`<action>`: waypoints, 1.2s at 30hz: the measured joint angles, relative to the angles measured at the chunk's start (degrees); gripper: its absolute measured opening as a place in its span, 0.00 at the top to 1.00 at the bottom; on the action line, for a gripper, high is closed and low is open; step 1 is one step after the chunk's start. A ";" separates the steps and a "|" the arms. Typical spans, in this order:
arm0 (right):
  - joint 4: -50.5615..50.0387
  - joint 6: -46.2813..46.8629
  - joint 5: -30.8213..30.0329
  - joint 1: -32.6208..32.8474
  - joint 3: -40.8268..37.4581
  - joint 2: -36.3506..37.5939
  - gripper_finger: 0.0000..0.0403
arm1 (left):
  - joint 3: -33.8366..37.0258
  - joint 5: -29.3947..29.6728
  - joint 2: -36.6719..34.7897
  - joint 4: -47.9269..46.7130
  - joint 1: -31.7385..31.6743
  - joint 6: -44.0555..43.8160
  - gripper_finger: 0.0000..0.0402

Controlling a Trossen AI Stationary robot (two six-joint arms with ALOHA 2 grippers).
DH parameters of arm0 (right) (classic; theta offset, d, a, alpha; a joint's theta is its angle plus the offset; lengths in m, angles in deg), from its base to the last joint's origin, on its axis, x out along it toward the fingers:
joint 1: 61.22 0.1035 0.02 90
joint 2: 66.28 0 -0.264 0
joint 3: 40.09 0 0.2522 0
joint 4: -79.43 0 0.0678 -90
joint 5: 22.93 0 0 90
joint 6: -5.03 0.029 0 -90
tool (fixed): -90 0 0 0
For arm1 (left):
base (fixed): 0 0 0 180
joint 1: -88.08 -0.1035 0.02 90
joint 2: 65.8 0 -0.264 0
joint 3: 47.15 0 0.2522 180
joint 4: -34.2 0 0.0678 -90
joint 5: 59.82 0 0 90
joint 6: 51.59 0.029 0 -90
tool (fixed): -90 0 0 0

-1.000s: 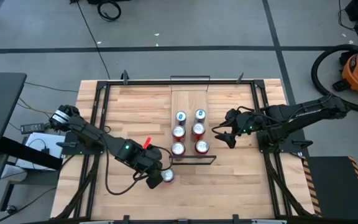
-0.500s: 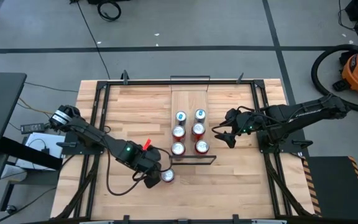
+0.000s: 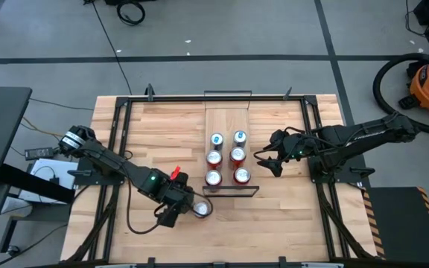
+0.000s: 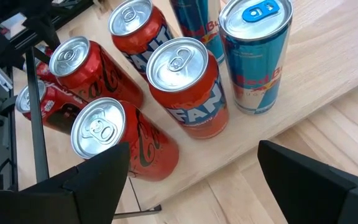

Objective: Place canned beverage on shelf
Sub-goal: Put the left red white soda can on the shelf

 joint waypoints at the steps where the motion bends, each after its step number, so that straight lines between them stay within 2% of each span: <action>1: 0.00 0.02 0.00 0.00 0.00 0.00 0.10 | 0.00 0.00 0.00 -0.03 0.00 3.40 0.24; 3: -0.02 0.24 0.00 0.00 0.00 0.00 0.10 | 0.00 0.04 -0.02 -0.11 0.02 8.03 0.23; 5: 0.00 0.53 -0.01 0.00 0.00 0.00 0.10 | -0.08 0.09 -0.02 -0.24 0.02 8.75 0.23; 30: 0.38 0.60 0.35 0.02 -0.02 0.00 0.10 | -1.20 -1.03 0.16 -2.03 -3.33 -16.06 0.21; 36: 0.39 0.03 0.39 0.02 -0.02 0.00 0.10 | -1.20 -4.57 0.11 -2.08 -3.83 -13.02 0.21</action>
